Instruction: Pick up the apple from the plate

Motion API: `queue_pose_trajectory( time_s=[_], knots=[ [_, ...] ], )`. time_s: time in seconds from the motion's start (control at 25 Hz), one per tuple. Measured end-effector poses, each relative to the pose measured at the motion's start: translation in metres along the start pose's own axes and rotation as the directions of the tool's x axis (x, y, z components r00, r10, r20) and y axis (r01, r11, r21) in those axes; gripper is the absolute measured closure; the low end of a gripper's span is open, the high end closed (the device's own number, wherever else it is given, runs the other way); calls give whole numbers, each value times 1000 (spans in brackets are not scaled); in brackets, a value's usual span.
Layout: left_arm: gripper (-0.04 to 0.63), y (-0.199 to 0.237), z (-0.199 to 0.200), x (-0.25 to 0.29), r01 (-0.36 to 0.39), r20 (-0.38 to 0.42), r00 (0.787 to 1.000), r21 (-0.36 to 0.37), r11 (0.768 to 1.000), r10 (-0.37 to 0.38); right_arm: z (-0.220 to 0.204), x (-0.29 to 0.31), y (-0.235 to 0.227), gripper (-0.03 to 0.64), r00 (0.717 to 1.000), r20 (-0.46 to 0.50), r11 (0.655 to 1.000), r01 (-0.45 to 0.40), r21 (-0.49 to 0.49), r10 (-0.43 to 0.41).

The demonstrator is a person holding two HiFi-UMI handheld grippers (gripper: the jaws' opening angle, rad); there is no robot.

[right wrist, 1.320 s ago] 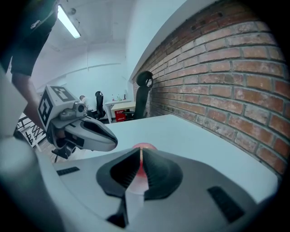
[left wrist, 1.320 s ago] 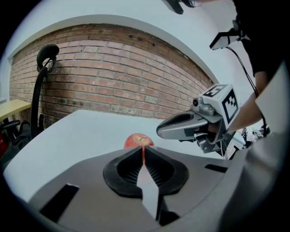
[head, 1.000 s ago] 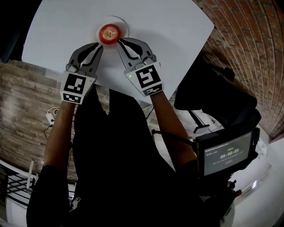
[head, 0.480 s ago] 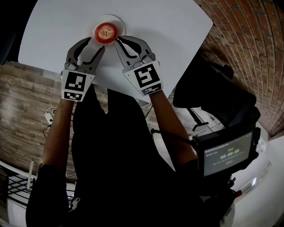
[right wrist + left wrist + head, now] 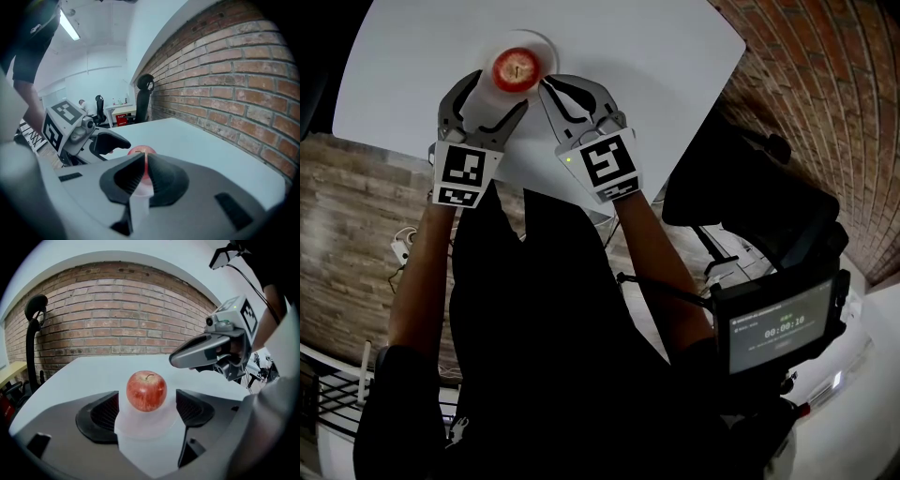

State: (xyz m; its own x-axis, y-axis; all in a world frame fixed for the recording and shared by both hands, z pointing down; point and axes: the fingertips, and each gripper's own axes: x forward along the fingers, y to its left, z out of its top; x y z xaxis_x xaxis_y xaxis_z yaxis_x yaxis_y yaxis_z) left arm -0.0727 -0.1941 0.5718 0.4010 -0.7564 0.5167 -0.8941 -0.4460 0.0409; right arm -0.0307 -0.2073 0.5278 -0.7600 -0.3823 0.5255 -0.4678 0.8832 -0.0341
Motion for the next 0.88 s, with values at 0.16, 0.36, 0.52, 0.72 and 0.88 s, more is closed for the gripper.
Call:
queue_pose_trajectory(
  time_s=[0.16, 0.36, 0.52, 0.72, 0.88],
  knots=[
    [192, 2, -2, 2, -10, -4, 1000, 13, 1000, 11, 0, 0, 0, 612, 1000, 0, 1000, 3, 0, -3],
    [161, 3, -3, 11, -17, -14, 1000, 49, 999, 18, 1, -2, -3, 612, 1000, -6, 1000, 5, -23, -5],
    [158, 5, -6, 22, -32, -23, 999, 84, 996, 34, -1, -4, -5, 612, 1000, -7, 1000, 12, -22, -12],
    [158, 7, -6, 30, -39, -26, 999, 96, 995, 41, -3, -8, -7, 612, 1000, -7, 1000, 19, -19, -19],
    [158, 5, -6, 37, -21, -32, 999, 107, 994, 24, -2, -10, -10, 612, 1000, -2, 999, 29, -12, -29]
  ],
)
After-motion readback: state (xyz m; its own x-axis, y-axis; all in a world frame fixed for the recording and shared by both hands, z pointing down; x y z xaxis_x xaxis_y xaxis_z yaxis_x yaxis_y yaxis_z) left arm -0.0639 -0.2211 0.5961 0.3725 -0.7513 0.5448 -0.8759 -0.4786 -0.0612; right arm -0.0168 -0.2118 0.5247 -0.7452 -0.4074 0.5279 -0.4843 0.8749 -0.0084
